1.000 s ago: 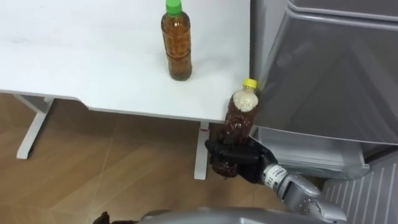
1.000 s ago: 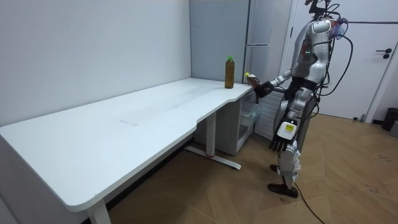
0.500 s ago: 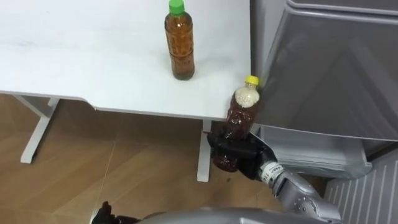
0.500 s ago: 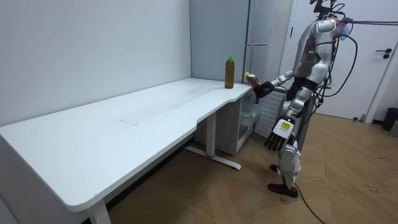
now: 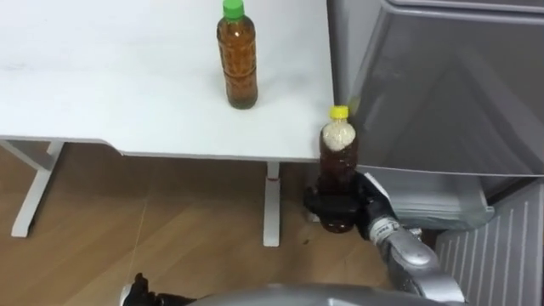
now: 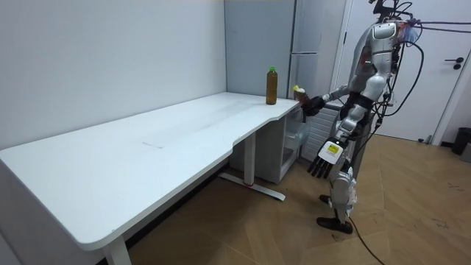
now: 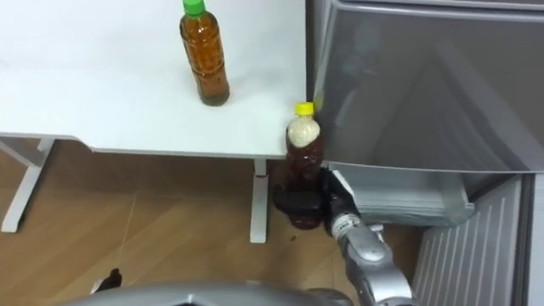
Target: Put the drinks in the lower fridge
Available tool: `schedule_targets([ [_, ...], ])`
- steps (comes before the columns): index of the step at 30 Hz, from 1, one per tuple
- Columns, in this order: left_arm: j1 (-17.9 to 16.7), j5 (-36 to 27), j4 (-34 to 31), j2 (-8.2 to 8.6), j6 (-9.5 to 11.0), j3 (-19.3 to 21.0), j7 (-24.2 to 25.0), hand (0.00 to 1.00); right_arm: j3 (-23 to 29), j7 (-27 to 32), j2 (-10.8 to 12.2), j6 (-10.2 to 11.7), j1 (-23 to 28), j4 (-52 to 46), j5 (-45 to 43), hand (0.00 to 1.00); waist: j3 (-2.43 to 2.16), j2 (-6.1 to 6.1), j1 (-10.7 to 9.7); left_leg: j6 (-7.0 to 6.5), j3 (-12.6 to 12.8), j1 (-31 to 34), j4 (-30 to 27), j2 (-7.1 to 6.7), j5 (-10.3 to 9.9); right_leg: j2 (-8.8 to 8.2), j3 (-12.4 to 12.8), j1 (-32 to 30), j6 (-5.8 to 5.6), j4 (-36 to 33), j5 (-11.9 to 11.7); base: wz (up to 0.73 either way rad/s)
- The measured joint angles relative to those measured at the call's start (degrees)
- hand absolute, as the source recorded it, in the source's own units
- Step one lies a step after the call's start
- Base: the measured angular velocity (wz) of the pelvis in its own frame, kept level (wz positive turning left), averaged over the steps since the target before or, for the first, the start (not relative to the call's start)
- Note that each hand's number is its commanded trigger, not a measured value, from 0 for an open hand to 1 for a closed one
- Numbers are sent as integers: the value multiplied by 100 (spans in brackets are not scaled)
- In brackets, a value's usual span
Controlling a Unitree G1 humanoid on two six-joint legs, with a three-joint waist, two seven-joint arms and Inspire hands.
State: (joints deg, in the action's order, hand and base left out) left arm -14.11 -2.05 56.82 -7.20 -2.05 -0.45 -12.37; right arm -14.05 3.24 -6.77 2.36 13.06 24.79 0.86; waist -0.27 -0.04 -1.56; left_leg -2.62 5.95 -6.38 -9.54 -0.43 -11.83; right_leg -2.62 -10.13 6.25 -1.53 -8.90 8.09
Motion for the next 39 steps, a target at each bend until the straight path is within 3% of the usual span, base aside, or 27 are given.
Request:
schedule_targets([
  [3,-13,1,7,1,31,0,19,0,119,491,-47,3,89,-14,-1038,100,-9,58,54,-5,207,28,39,28,-3,38,213,-173,7,-81,-29,-36],
  [10,-38,46,63,-3,297,12,199,0,487,1393,-168,133,188,-14,-2445,100,13,164,33,-5,303,104,68,46,-1,63,293,-318,13,-103,-41,-11],
  [15,7,40,188,-5,408,6,323,0,625,1741,-322,192,267,-344,-3091,100,38,92,48,13,345,172,79,24,9,90,352,-415,27,-93,-41,-5],
  [20,61,36,334,-119,504,-41,434,0,625,2256,-343,573,322,-341,-3286,100,45,-11,59,22,355,154,81,38,14,110,360,-418,31,-86,-42,-1],
  [22,78,34,358,-147,517,-53,445,0,623,2344,-342,597,340,-291,-3285,100,49,-43,72,23,355,153,89,41,14,109,360,-419,31,-84,-42,0],
  [29,127,6,409,-163,525,-218,396,0,619,2463,-336,659,429,-16,-2702,100,60,-55,65,22,333,159,124,59,12,105,351,-420,31,-69,-41,0],
  [39,79,34,403,-172,618,-172,564,0,897,2492,-283,654,379,591,42,100,52,-26,43,23,336,167,97,46,11,104,351,-416,38,-57,-24,0],
])
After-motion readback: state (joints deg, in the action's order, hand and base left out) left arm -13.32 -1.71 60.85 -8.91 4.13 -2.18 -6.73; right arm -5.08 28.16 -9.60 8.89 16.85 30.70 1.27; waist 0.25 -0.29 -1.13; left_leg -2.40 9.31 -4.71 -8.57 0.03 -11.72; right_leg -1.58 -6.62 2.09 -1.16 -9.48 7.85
